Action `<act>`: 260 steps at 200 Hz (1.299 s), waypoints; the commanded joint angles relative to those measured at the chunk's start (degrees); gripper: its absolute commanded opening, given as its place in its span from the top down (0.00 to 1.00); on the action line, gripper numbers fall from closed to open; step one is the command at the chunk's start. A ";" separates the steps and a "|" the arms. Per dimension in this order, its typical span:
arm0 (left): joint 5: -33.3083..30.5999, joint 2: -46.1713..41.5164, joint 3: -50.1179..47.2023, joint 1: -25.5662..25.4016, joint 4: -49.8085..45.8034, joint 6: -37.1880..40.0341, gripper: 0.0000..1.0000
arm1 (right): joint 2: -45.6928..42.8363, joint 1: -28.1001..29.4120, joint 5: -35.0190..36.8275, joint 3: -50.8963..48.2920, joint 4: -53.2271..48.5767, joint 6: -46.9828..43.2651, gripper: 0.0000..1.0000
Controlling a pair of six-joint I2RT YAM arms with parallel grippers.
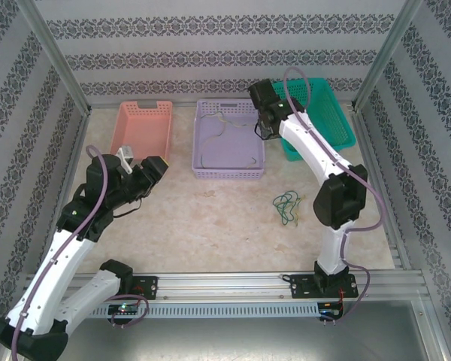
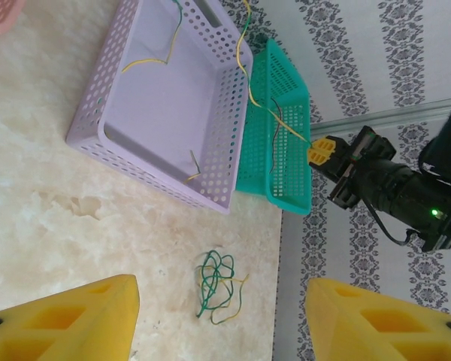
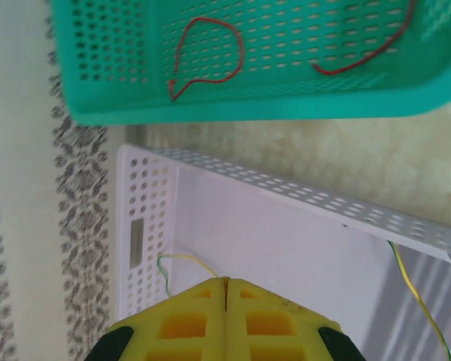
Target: Untangle the cables
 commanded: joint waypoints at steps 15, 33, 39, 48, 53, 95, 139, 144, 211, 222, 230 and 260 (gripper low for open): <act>-1.31 -2.90 -1.34 -0.40 -3.11 -1.25 0.41 | 5.35 -0.03 1.91 5.96 -18.10 18.33 1.00; -1.60 -4.03 -1.76 -0.39 -3.81 -1.45 0.42 | 7.68 0.09 1.42 9.10 -21.13 21.05 1.00; -1.71 -4.37 -1.94 -0.41 -3.94 -1.58 0.42 | 8.34 0.25 1.15 10.05 -21.48 21.38 1.00; -1.81 -4.85 -2.25 -0.41 -4.15 -1.78 0.42 | 9.49 0.61 0.60 11.17 -21.18 21.23 1.00; -1.84 -5.04 -2.38 -0.42 -4.20 -1.91 0.42 | 10.21 0.85 0.20 11.95 -21.31 21.38 1.00; -1.33 -5.60 -2.43 -0.45 -4.53 -1.90 0.42 | 13.74 3.21 -6.06 13.57 -16.48 24.13 0.89; -0.81 -5.47 -2.49 -0.39 -4.20 -1.53 0.43 | 10.39 4.30 -13.84 10.30 -7.96 18.38 0.53; -0.72 -5.36 -2.69 -0.41 -3.84 -1.55 0.42 | 9.64 4.40 -14.03 9.91 -8.37 17.92 0.49; 1.96 -1.32 -2.14 -0.47 -0.67 -0.08 0.42 | -5.34 3.61 -1.17 0.61 -7.01 -5.41 0.50; 3.66 0.12 -1.89 -0.44 -0.28 1.38 0.41 | -9.42 3.59 1.37 -4.20 -4.65 -13.25 0.51; 5.41 1.54 -1.86 -0.48 0.21 2.56 0.40 | -13.09 3.47 2.34 -8.93 -1.82 -19.33 0.51; 11.37 7.69 -2.04 -1.00 0.40 8.80 0.42 | -27.07 1.24 -1.44 -28.50 5.70 -39.44 0.51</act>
